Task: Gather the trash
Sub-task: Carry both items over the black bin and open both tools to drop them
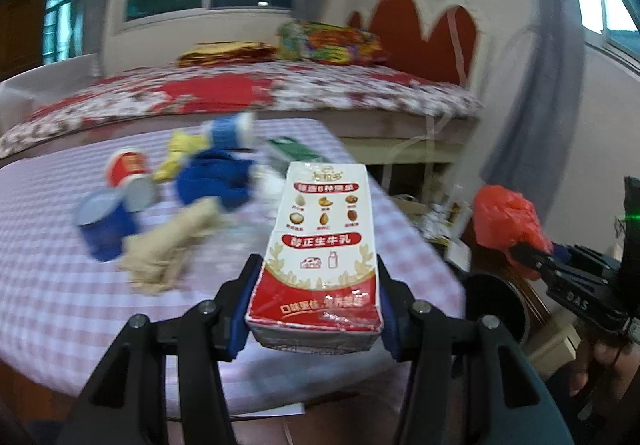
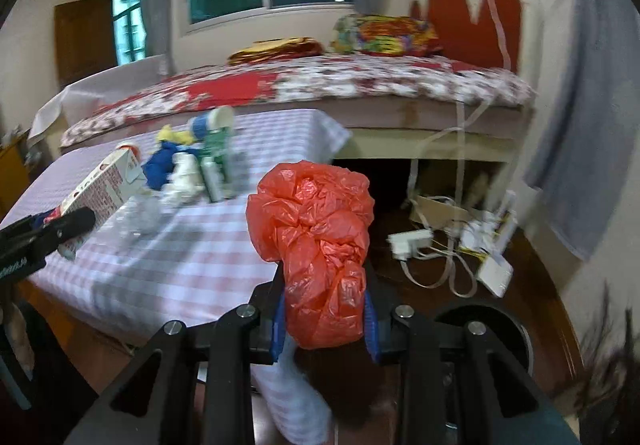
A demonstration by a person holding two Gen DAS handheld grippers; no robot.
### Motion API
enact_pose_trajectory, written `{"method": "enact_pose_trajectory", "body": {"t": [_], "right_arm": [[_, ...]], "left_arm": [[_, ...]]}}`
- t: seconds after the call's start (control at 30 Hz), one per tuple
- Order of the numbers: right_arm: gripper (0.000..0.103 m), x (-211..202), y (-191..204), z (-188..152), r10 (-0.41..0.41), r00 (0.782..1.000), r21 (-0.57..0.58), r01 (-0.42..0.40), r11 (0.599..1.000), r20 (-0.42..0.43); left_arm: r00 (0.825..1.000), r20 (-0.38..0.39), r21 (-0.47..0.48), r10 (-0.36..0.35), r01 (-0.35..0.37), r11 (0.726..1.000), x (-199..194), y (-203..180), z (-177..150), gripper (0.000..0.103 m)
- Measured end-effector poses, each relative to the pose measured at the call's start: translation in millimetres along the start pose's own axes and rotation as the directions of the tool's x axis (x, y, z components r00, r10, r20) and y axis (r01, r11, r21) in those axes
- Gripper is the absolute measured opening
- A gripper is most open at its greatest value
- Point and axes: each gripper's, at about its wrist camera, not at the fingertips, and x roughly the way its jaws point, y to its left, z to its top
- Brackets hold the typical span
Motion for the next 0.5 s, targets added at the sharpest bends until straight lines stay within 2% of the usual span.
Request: {"method": "enact_pose_trajectory", "body": {"t": [0.2, 0.33, 0.5], "right_arm": [[0.033, -18.0, -56.0, -21.2, -0.107, 0.994, 0.078, 0.108, 0.991, -0.02], [0.033, -27.0, -92.5, -39.9, -0.17, 0.984, 0.129, 0.176, 0.976, -0.055], [0.033, -34.3, -134.9, -65.4, -0.219, 0.971, 0.194, 0.235, 0.952, -0.101]], "left_arm": [[0.989, -0.039, 0.094, -0.141, 0.144, 0.985, 18.1, -60.2, -1.5, 0.053], [0.97, -0.081, 0.157, -0.229, 0.24, 0.958, 29.5, -103.4, -5.3, 0.053], [0.948, -0.137, 0.215, -0.288, 0.312, 0.925, 41.9, -149.0, -16.2, 0.053]]}}
